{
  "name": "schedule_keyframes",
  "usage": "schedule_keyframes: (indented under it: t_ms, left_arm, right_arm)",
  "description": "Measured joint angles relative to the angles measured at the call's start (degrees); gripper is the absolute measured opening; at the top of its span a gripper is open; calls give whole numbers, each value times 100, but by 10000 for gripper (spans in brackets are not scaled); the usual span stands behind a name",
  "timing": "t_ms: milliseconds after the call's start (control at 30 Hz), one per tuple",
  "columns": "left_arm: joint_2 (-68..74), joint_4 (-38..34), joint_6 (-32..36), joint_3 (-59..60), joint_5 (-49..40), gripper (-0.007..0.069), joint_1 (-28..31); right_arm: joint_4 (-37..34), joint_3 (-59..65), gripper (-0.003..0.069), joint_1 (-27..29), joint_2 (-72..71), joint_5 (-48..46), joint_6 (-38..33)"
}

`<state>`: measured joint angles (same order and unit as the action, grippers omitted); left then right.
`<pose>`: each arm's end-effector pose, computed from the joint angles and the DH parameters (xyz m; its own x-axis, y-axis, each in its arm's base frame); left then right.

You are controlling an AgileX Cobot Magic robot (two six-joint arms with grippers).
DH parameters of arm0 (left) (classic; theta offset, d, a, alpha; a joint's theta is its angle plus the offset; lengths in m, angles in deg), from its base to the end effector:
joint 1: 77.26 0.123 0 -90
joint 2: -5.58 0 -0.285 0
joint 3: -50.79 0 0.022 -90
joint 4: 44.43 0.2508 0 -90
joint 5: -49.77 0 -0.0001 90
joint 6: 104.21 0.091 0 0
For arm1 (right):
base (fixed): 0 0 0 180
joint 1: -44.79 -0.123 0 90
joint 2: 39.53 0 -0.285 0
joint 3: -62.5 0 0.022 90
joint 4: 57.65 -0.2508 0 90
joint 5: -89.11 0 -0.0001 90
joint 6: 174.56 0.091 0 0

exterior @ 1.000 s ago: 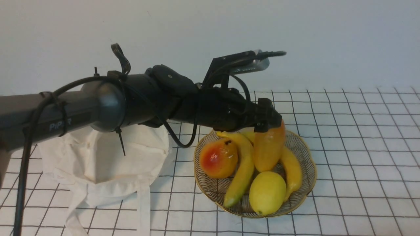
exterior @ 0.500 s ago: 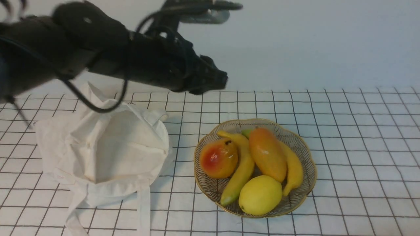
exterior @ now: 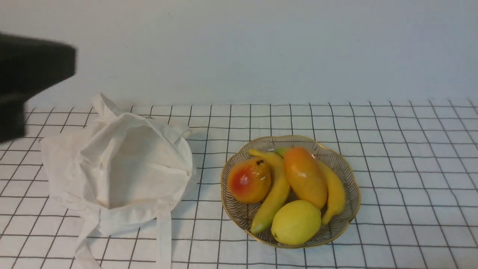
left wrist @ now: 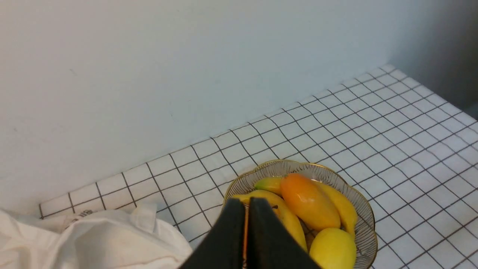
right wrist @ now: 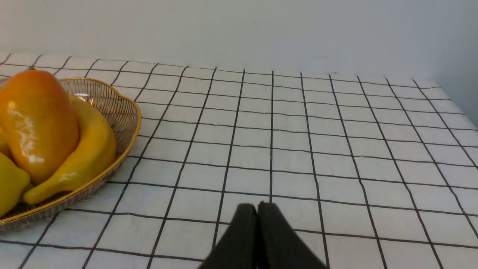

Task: Take the fruit out of the bag on the white checkered tablecloth and place them on the plate.

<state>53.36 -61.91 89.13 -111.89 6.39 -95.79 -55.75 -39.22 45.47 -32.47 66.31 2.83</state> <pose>0.1000 -0.0533 0.4333 -0.2754 0.1004 -0.9561 0.5001 0.8643 -0.0533 0.0518 -0.0018 0.1719 -0.3121 -0.0723 -0.9473 0.0003 0.9971 -0.0763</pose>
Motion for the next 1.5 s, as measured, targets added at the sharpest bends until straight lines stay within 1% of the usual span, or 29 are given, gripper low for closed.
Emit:
schedule_keyframes:
  t_ms: [133,267,333,567,867,1000,1033,1067,1133,1233,1300,1367,1500]
  left_arm:
    - [-1153,81,-172,933,126,-8,0]
    - [-2288,158,-212,1786,495,-8,0]
    - [-2835,305,-212,2203,636,-8,0]
    - [-3745,350,-230,2689,632,-8,0]
    - [-3794,570,-200,2780,755,-8,0]
    - [-3794,946,-167,2780,776,-8,0]
    - [-3794,1135,-200,2806,776,-8,0]
    - [-3794,1135,-200,2806,776,-8,0]
    - [-3799,1471,-407,2969,776,-8,8]
    - [-3950,2011,-949,3509,906,-8,202]
    - [-4060,2184,-1247,3896,1107,-8,446]
    - [-4078,2252,-1387,4311,1399,-8,736]
    - [-4078,2173,-1415,5051,1899,-8,1127]
  right_arm:
    - [0,0,-14,0,0,0,0]
    - [0,0,-14,0,0,0,0]
    - [0,0,-14,0,0,0,0]
    - [0,0,-14,0,0,0,0]
    - [0,0,-14,0,0,0,0]
    - [0,0,-14,0,0,0,0]
    - [0,0,-14,0,0,0,0]
    - [0,0,-14,0,0,0,0]
    - [0,0,-14,0,0,0,0]
    - [0,0,-14,0,0,0,0]
    - [0,0,-14,0,0,0,0]
    - [0,0,-14,0,0,0,0]
    - [0,0,-14,0,0,0,0]
